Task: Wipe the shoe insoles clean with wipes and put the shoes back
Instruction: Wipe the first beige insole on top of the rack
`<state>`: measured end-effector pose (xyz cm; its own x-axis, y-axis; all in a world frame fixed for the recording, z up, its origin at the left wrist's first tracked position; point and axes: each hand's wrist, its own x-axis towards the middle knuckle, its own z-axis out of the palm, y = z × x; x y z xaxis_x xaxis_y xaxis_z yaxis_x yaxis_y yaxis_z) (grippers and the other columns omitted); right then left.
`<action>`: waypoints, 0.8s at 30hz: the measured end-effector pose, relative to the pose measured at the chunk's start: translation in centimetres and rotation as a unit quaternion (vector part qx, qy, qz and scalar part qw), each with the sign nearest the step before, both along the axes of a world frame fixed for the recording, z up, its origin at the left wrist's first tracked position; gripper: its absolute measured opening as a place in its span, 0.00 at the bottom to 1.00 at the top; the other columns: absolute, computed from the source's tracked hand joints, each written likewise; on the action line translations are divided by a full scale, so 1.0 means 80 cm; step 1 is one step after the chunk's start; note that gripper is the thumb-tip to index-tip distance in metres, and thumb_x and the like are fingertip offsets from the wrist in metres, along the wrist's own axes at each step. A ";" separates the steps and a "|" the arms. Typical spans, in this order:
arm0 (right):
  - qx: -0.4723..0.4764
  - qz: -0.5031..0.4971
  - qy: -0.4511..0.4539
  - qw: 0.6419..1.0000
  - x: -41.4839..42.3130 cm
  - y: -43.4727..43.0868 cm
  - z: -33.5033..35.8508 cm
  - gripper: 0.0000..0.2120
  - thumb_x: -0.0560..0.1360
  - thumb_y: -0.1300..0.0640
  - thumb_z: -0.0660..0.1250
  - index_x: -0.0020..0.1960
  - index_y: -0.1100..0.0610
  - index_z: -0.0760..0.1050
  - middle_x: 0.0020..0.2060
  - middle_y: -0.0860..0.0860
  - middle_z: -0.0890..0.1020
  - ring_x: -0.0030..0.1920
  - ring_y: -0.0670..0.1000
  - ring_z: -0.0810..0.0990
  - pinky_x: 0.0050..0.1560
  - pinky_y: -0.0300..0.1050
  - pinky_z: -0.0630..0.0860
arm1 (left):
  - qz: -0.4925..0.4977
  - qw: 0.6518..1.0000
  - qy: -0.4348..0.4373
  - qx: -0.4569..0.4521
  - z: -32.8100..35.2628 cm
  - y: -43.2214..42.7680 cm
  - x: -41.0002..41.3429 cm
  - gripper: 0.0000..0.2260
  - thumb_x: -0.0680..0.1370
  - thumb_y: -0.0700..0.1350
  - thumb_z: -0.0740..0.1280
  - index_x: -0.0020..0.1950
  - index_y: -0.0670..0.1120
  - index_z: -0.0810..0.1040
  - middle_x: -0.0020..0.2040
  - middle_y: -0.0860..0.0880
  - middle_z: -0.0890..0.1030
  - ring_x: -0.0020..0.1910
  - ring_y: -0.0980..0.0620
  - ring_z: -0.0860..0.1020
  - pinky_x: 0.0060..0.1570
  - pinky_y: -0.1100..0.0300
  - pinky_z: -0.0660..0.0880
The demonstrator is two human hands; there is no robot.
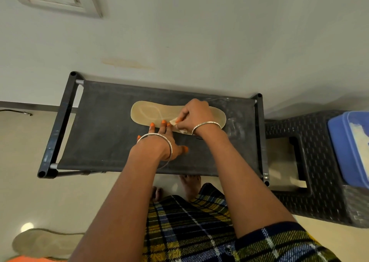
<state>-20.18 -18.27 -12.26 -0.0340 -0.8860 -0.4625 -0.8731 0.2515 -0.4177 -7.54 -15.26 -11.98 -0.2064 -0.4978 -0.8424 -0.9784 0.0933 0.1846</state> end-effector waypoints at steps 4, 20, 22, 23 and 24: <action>-0.105 -0.108 0.050 0.987 -0.003 0.005 0.006 0.04 0.75 0.56 0.71 0.48 0.51 0.84 0.46 0.49 0.85 0.48 0.53 0.82 0.45 0.43 0.75 | -0.002 1.000 -0.004 0.005 0.000 0.000 0.000 0.42 0.78 0.65 0.58 0.78 0.47 0.34 0.78 0.50 0.34 0.77 0.41 0.35 0.75 0.39 0.48; -0.063 -0.137 0.075 0.986 -0.018 0.004 -0.005 0.03 0.70 0.54 0.73 0.43 0.51 0.84 0.45 0.51 0.85 0.47 0.55 0.84 0.49 0.51 0.82 | -0.006 1.000 -0.005 0.007 0.004 -0.002 0.002 0.42 0.79 0.64 0.57 0.78 0.47 0.35 0.78 0.49 0.34 0.77 0.41 0.35 0.75 0.40 0.48; -0.083 -0.112 0.078 0.987 -0.007 0.006 -0.007 0.05 0.73 0.54 0.72 0.46 0.53 0.84 0.45 0.51 0.85 0.47 0.55 0.83 0.47 0.49 0.81 | -0.004 1.000 -0.006 0.003 0.005 -0.001 0.001 0.42 0.79 0.64 0.57 0.78 0.46 0.35 0.78 0.49 0.35 0.77 0.42 0.35 0.75 0.40 0.48; -0.083 -0.095 0.063 0.990 0.000 0.006 -0.008 0.05 0.73 0.55 0.72 0.47 0.53 0.85 0.45 0.52 0.85 0.48 0.54 0.82 0.47 0.48 0.80 | -0.005 1.000 -0.005 0.000 0.005 -0.001 0.001 0.42 0.79 0.64 0.57 0.78 0.46 0.35 0.78 0.49 0.35 0.77 0.42 0.35 0.75 0.40 0.48; -0.081 -0.079 0.043 0.993 0.006 0.006 -0.008 0.04 0.73 0.55 0.73 0.46 0.54 0.85 0.45 0.51 0.85 0.47 0.54 0.82 0.48 0.48 0.80 | -0.007 1.000 -0.006 -0.001 0.005 0.000 0.001 0.42 0.79 0.65 0.57 0.78 0.46 0.35 0.79 0.48 0.35 0.77 0.42 0.35 0.75 0.40 0.48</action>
